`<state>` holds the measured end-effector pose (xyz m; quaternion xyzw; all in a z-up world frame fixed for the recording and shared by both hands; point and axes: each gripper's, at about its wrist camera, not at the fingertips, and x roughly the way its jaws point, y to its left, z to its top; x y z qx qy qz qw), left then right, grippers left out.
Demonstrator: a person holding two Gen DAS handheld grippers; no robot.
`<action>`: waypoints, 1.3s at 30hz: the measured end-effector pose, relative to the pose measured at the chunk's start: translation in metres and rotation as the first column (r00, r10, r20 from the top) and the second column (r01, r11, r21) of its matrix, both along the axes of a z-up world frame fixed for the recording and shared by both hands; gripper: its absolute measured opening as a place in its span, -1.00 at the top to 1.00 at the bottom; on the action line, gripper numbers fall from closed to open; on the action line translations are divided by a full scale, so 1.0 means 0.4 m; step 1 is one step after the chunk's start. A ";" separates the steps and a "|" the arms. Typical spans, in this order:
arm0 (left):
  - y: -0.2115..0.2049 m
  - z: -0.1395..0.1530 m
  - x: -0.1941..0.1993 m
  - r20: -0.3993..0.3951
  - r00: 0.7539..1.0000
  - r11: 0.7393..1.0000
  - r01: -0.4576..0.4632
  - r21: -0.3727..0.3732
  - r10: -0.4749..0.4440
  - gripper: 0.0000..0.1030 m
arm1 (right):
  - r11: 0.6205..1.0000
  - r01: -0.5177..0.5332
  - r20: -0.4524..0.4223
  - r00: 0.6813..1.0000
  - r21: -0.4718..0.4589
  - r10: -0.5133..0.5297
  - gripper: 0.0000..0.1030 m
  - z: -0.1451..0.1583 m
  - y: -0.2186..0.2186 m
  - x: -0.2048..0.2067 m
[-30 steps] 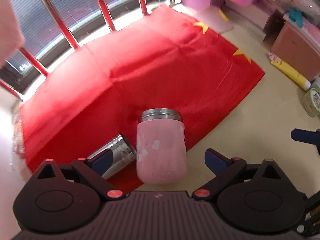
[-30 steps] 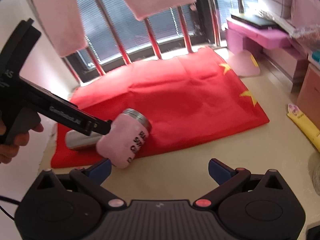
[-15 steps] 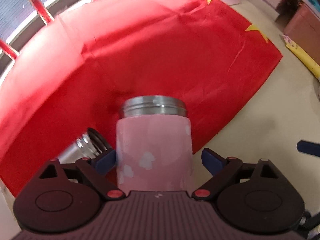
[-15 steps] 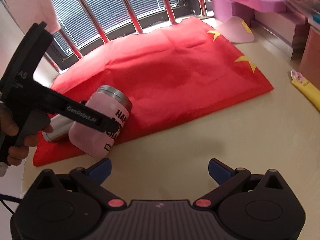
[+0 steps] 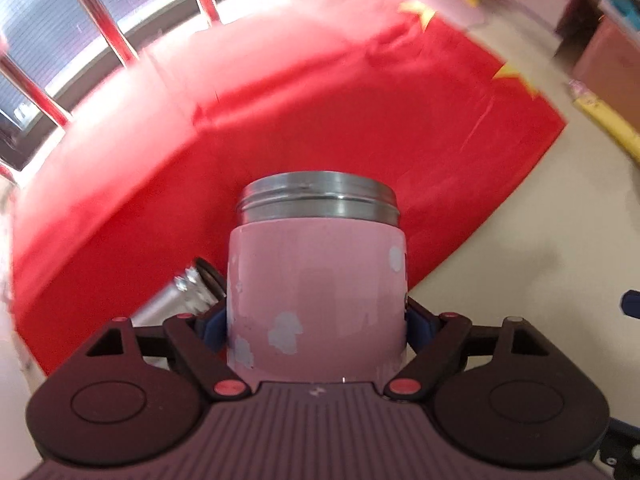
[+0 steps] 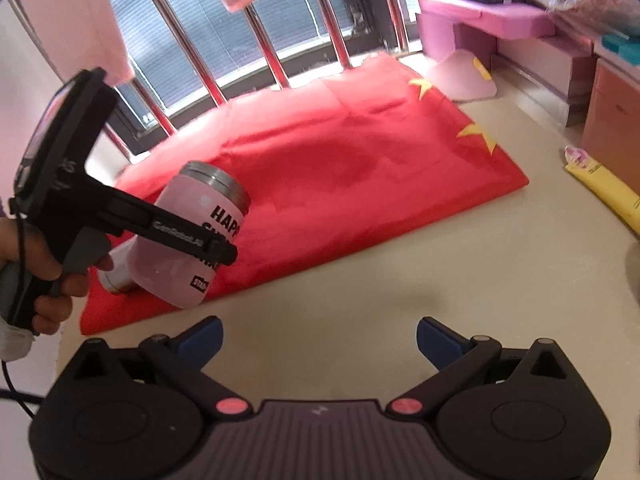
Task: Flip cup upright
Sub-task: 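Carry the pink cup off the cloth with the left tool, lay it on the table, release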
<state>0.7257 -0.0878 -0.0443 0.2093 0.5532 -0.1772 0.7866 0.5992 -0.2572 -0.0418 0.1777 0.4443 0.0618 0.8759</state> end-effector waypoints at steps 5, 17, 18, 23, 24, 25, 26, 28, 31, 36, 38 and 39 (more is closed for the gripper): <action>-0.004 0.153 -0.123 0.100 0.995 0.999 0.031 -0.015 -0.030 -0.63 | 1.000 -0.010 0.083 0.996 0.002 0.009 -1.00 0.069 -0.017 -0.069; 0.049 0.308 -0.557 0.253 0.967 1.000 0.011 -0.017 -0.006 -0.64 | 0.990 -0.123 0.330 0.934 -0.068 0.139 -1.00 0.154 -0.046 -0.353; 0.065 0.288 -0.585 0.250 0.968 1.000 0.011 -0.014 -0.007 -0.64 | 0.989 -0.126 0.347 0.926 -0.081 0.146 -1.00 0.143 -0.047 -0.382; 0.093 0.143 -0.729 0.182 0.982 0.999 0.047 0.016 -0.049 -0.64 | 0.987 -0.108 0.389 0.909 -0.119 0.146 -1.00 0.062 -0.030 -0.511; 0.097 0.105 -0.754 0.157 0.985 0.998 0.063 0.029 -0.067 -0.64 | 0.987 -0.103 0.390 0.909 -0.125 0.144 -1.00 0.047 -0.026 -0.534; 0.099 0.074 -0.770 0.132 0.988 0.996 0.078 0.039 -0.083 -0.64 | 0.987 -0.095 0.388 0.911 -0.129 0.138 -1.00 0.030 -0.021 -0.558; 0.100 0.039 -0.784 0.103 0.990 0.995 0.092 0.049 -0.097 -0.64 | 0.988 -0.088 0.384 0.914 -0.131 0.132 -1.00 0.017 -0.015 -0.578; 0.098 -0.012 -0.802 0.065 0.990 0.991 0.120 0.067 -0.124 -0.64 | 0.988 -0.087 0.375 0.918 -0.127 0.129 -1.00 -0.002 -0.008 -0.614; 0.087 -0.077 -0.812 0.036 0.986 0.981 0.158 0.109 -0.162 -0.64 | 0.985 -0.084 0.357 0.925 -0.148 0.132 -1.00 -0.031 -0.002 -0.654; 0.069 -0.119 -0.822 0.025 0.986 0.976 0.161 0.145 -0.166 -0.65 | 0.982 -0.095 0.323 0.935 -0.162 0.143 -1.00 -0.067 -0.006 -0.674; 0.069 -0.115 -0.826 0.030 0.986 0.978 0.156 0.141 -0.161 -0.67 | 0.982 -0.095 0.325 0.935 -0.165 0.145 -1.00 -0.067 -0.006 -0.678; 0.067 -0.114 -0.831 0.039 0.987 0.979 0.150 0.135 -0.156 -0.67 | 0.982 -0.094 0.326 0.934 -0.165 0.144 -1.00 -0.067 -0.006 -0.677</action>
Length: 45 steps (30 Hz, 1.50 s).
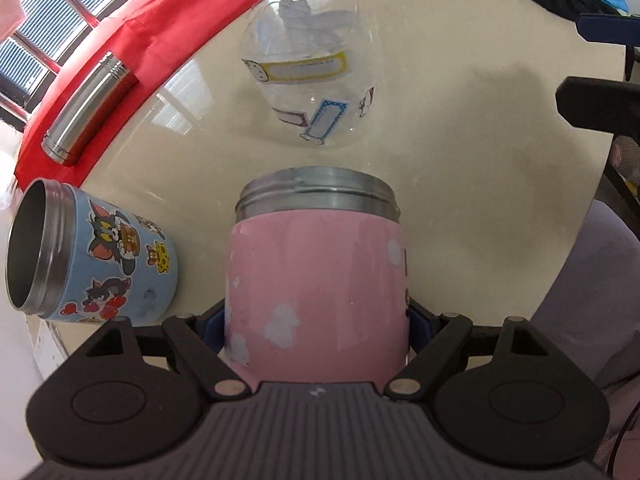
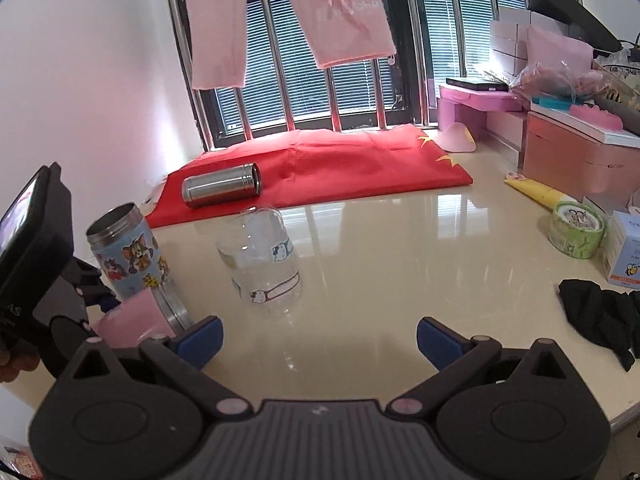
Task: Flip cup upright
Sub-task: 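Carry the pink cup off the cloth with the left tool, lay it on the table, release, then reach the right tool to the lying pink cup and grasp its body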
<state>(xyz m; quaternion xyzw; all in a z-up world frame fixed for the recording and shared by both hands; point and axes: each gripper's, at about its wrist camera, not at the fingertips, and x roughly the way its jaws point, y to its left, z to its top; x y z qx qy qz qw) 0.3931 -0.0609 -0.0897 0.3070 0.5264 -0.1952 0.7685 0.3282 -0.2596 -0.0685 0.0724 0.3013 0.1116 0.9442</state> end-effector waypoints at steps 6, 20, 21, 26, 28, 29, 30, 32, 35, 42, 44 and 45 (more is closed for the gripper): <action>0.053 0.124 -0.099 0.167 0.985 0.990 -0.011 -0.141 0.035 -1.00 | 0.999 -0.039 0.012 0.999 -0.027 0.039 -1.00 0.020 0.040 -0.012; 0.324 0.204 -0.280 0.312 0.907 0.919 -0.161 -0.360 0.281 -1.00 | 0.977 -0.172 0.000 0.985 -0.123 0.173 -1.00 0.060 0.277 -0.065; 0.339 0.201 -0.280 0.309 0.905 0.914 -0.168 -0.371 0.291 -1.00 | 0.975 -0.180 -0.001 0.983 -0.131 0.181 -1.00 0.064 0.297 -0.069; 0.416 0.184 -0.289 0.306 0.883 0.883 -0.211 -0.420 0.357 -1.00 | 0.966 -0.198 -0.019 0.980 -0.164 0.198 -1.00 0.074 0.369 -0.070; 0.440 0.178 -0.285 0.300 0.876 0.869 -0.223 -0.441 0.377 -1.00 | 0.969 -0.194 -0.033 0.981 -0.156 0.192 -1.00 0.078 0.390 -0.061; 0.449 0.175 -0.285 0.302 0.871 0.865 -0.229 -0.447 0.387 -1.00 | 0.973 -0.183 -0.043 0.983 -0.140 0.178 -1.00 0.082 0.399 -0.052; 0.458 0.173 -0.286 0.308 0.864 0.861 -0.236 -0.450 0.398 -1.00 | 0.979 -0.165 -0.058 0.986 -0.117 0.159 -1.00 0.087 0.406 -0.039; 0.472 0.167 -0.285 0.319 0.852 0.857 -0.248 -0.451 0.415 -1.00 | 0.990 -0.131 -0.100 0.987 -0.057 0.125 -1.00 0.091 0.426 -0.003; 0.496 0.159 -0.283 0.308 0.843 0.843 -0.270 -0.465 0.440 -1.00 | 0.996 -0.092 -0.154 0.984 -0.007 0.090 -1.00 0.079 0.467 0.047; 0.545 0.150 -0.277 0.297 0.825 0.820 -0.303 -0.485 0.480 -1.00 | 0.998 0.010 -0.283 0.959 0.068 0.010 -0.98 0.027 0.543 0.161; 0.556 0.147 -0.276 0.293 0.825 0.817 -0.305 -0.489 0.484 -1.00 | 0.995 0.041 -0.320 0.947 0.092 -0.009 -0.97 0.011 0.551 0.187; 0.560 0.146 -0.275 0.291 0.824 0.815 -0.308 -0.491 0.486 -1.00 | 0.994 0.058 -0.336 0.942 0.093 -0.023 -0.96 0.004 0.556 0.198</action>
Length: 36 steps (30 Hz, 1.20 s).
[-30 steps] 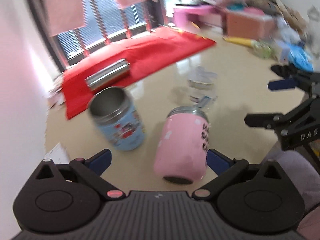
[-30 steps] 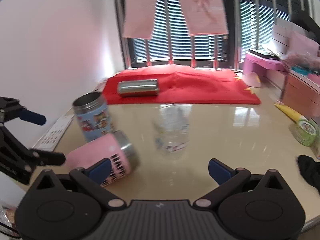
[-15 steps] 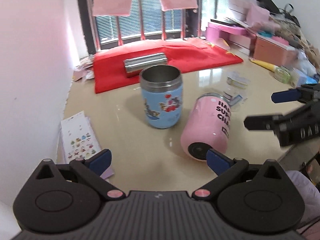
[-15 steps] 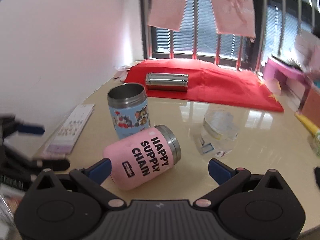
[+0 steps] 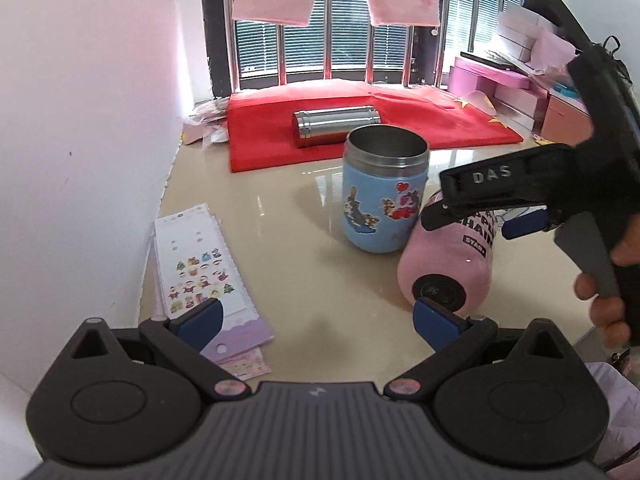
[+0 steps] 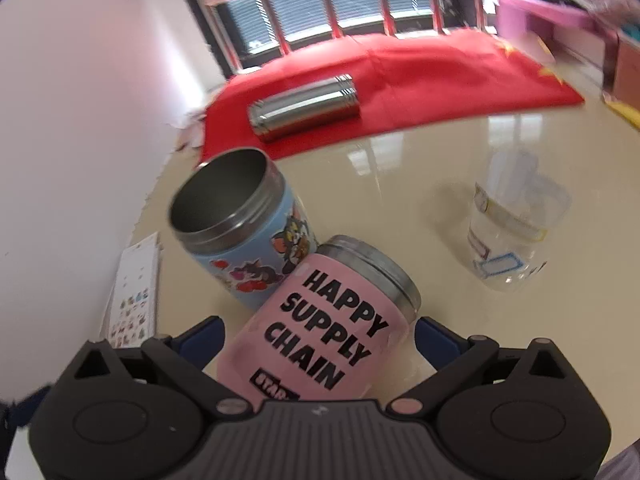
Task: Flip cup upright
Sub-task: 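Reach the right tool to the lying pink cup and grasp its body, then rotate the pink cup with the right tool until its opening faces up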
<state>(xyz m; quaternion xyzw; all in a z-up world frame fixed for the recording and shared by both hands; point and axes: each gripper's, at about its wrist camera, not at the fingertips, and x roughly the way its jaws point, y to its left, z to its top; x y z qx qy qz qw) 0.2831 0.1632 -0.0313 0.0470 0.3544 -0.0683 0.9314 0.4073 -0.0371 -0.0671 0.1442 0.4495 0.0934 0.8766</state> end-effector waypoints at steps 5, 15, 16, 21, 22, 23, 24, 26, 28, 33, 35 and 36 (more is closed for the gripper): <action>0.020 -0.006 0.004 -0.010 1.000 1.000 -0.006 -0.010 0.006 -1.00 | 0.998 0.054 -0.054 0.997 -0.012 -0.054 -0.97 -0.030 0.020 0.034; 0.036 -0.013 0.000 -0.018 1.000 0.999 -0.007 -0.039 0.007 -1.00 | 0.966 -0.249 -0.139 0.961 -0.065 0.238 -0.95 -0.023 -0.009 0.045; 0.034 -0.015 0.000 -0.020 1.000 0.999 -0.005 -0.041 0.004 -1.00 | 0.945 -0.307 -0.155 0.945 -0.111 0.289 -0.95 -0.017 -0.007 0.037; 0.020 -0.019 -0.003 -0.026 1.000 0.999 0.006 -0.045 -0.007 -1.00 | 0.776 -0.550 -0.243 0.835 -0.309 0.494 -0.95 -0.006 0.031 0.001; 0.017 -0.019 -0.003 -0.024 1.000 0.999 0.008 -0.044 -0.009 -1.00 | 0.752 -0.569 -0.249 0.822 -0.333 0.512 -0.95 -0.005 0.040 -0.004; 0.015 -0.019 -0.002 -0.024 1.000 0.999 0.009 -0.044 -0.010 -1.00 | 0.730 -0.585 -0.252 0.811 -0.352 0.528 -0.95 -0.005 0.047 -0.008; 0.012 -0.019 -0.003 -0.024 1.000 0.999 0.010 -0.042 -0.011 -1.00 | 0.716 -0.595 -0.251 0.803 -0.365 0.540 -0.95 -0.005 0.051 -0.011; 0.006 -0.019 -0.004 -0.024 1.000 0.999 0.012 -0.040 -0.013 -1.00 | 0.703 -0.600 -0.246 0.799 -0.381 0.549 -0.94 -0.006 0.060 -0.023; 0.004 -0.019 -0.003 -0.026 1.000 0.999 0.014 -0.039 -0.015 -1.00 | 0.701 -0.599 -0.238 0.799 -0.387 0.552 -0.94 -0.006 0.062 -0.029; -0.002 -0.023 -0.004 -0.029 0.999 0.999 0.030 -0.036 -0.031 -1.00 | 0.806 -0.484 -0.156 0.875 -0.342 0.459 -0.92 0.016 0.025 -0.044; -0.002 -0.028 -0.003 -0.035 0.999 0.999 0.036 -0.036 -0.037 -1.00 | 0.867 -0.416 -0.118 0.909 -0.274 0.399 -0.97 0.031 0.006 -0.047; -0.005 -0.030 -0.003 -0.040 0.999 0.999 0.036 -0.033 -0.037 -1.00 | 0.887 -0.385 -0.106 0.923 -0.256 0.370 -0.97 0.037 0.001 -0.050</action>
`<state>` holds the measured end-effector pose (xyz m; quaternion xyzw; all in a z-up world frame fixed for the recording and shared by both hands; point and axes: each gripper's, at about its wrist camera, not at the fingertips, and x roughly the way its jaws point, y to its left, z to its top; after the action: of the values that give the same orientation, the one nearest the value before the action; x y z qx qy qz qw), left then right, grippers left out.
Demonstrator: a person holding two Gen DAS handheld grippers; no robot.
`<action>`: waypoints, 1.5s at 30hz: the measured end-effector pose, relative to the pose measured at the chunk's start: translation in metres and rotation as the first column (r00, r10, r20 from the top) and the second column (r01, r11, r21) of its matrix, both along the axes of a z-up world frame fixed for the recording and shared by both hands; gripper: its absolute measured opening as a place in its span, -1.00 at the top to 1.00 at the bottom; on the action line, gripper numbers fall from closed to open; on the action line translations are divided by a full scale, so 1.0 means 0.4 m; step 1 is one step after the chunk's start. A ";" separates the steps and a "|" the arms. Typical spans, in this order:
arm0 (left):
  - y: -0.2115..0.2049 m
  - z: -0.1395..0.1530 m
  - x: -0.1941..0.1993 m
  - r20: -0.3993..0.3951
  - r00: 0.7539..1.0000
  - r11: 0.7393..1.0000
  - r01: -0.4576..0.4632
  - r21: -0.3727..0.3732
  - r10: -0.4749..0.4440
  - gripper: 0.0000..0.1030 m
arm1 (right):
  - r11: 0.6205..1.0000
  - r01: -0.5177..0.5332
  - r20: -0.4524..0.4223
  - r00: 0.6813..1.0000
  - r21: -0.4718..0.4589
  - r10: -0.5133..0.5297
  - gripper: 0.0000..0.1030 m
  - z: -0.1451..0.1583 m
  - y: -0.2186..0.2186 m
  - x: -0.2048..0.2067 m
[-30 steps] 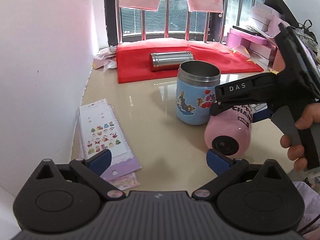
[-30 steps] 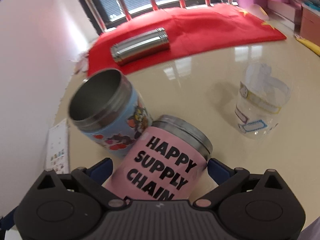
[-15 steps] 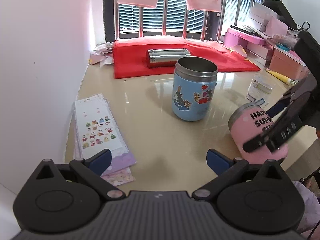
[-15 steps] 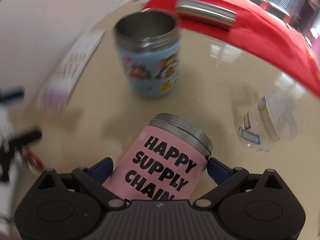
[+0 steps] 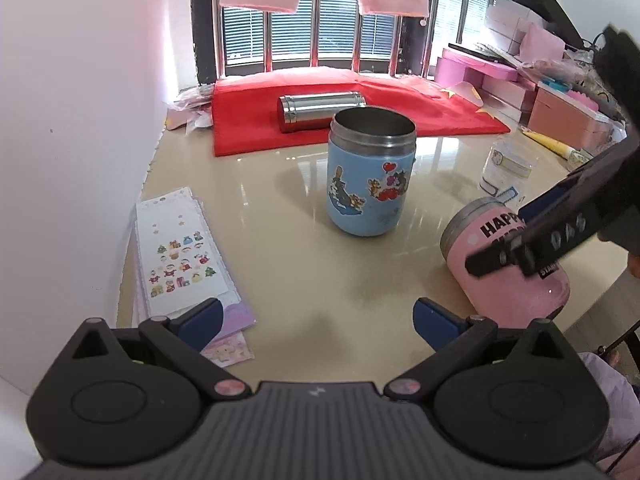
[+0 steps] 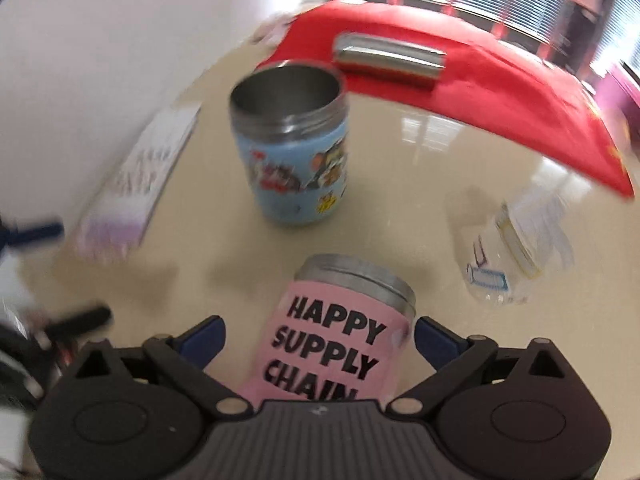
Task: Flip cup upright
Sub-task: 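Rotate the pink cup with the right tool until its opening faces up, then lower the upright pink cup onto the table, open the right tool, withdraw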
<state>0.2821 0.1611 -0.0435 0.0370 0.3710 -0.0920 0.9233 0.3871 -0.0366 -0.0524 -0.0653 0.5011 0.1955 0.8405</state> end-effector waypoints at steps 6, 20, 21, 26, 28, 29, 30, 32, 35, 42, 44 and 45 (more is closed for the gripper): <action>-0.002 -0.006 0.001 -0.011 1.000 1.000 -0.004 -0.005 0.004 -1.00 | 0.989 0.151 -0.086 0.985 0.009 -0.150 -0.98 -0.026 -0.012 0.042; -0.013 -0.007 -0.015 -0.017 1.000 0.999 -0.019 -0.031 0.019 -1.00 | 0.983 0.179 -0.263 0.951 0.028 -0.165 -0.64 -0.120 -0.009 0.122; -0.015 -0.007 -0.017 -0.018 1.000 0.999 -0.022 -0.032 0.021 -1.00 | 0.984 0.171 -0.256 0.955 0.048 -0.153 -0.64 -0.119 -0.018 0.112; -0.021 -0.003 -0.018 -0.015 0.999 0.999 -0.033 -0.033 0.033 -1.00 | 0.980 0.104 -0.074 0.993 0.167 -0.093 -0.63 -0.077 -0.071 0.024; -0.023 -0.001 -0.019 -0.012 0.999 0.999 -0.036 -0.036 0.036 -1.00 | 0.981 0.054 0.052 0.997 0.189 -0.065 -0.63 -0.053 -0.084 -0.023; -0.024 0.000 -0.019 -0.011 0.999 0.999 -0.038 -0.039 0.038 -1.00 | 0.978 0.030 0.112 0.992 0.204 -0.054 -0.62 -0.041 -0.089 -0.045; -0.026 0.001 -0.019 -0.011 0.999 0.998 -0.041 -0.041 0.041 -1.00 | 0.976 0.015 0.155 0.987 0.216 -0.049 -0.62 -0.030 -0.090 -0.051; -0.031 0.001 -0.016 -0.013 0.999 0.998 -0.049 -0.045 0.048 -1.00 | 0.969 -0.008 0.249 0.967 0.248 -0.055 -0.62 -0.028 -0.108 -0.085; -0.044 0.004 -0.009 -0.010 0.999 0.998 -0.053 -0.046 0.053 -1.00 | 0.970 -0.037 0.391 0.918 0.241 -0.062 -0.62 -0.027 -0.120 -0.113; -0.071 0.007 0.000 0.002 0.998 0.997 -0.068 -0.030 0.068 -1.00 | 0.988 -0.053 0.497 0.867 0.147 -0.027 -0.62 -0.016 -0.126 -0.086; -0.079 0.006 0.003 0.000 0.998 0.997 -0.070 -0.028 0.070 -1.00 | 0.991 -0.056 0.468 0.884 0.122 -0.008 -0.62 -0.016 -0.129 -0.058; -0.082 0.008 0.004 0.000 0.998 0.997 -0.070 -0.027 0.070 -1.00 | 0.992 -0.058 0.444 0.896 0.115 0.000 -0.62 -0.020 -0.130 -0.043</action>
<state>0.2837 0.1282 -0.0405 0.0116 0.3703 -0.0645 0.9266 0.3699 -0.0885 -0.0602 -0.0626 0.2825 0.2191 0.9318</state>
